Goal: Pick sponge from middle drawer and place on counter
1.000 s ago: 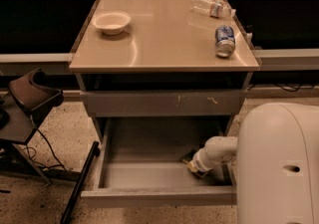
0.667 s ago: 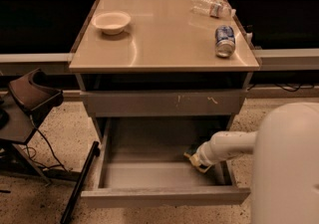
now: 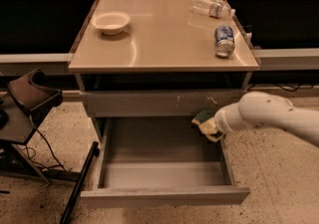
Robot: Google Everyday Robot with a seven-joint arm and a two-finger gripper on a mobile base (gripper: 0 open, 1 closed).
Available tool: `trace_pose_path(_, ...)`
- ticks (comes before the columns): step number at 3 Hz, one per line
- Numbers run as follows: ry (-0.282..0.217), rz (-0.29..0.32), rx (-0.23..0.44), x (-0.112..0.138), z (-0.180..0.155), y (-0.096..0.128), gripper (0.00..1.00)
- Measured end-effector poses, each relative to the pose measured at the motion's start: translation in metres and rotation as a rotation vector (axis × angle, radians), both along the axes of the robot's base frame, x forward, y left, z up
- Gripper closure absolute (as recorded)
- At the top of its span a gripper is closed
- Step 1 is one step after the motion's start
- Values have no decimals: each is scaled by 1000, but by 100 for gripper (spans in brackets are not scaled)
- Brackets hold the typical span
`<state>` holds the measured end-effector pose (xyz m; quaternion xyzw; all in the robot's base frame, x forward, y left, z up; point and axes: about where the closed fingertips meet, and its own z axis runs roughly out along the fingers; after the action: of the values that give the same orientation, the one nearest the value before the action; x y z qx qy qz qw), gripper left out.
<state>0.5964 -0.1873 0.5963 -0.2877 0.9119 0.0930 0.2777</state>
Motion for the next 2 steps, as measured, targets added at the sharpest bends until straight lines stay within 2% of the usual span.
trace_pose_path(1,-25,12,-16,17,82,-13,100)
trace_pose_path(2,-21,-7,-32,33,140,-24,100)
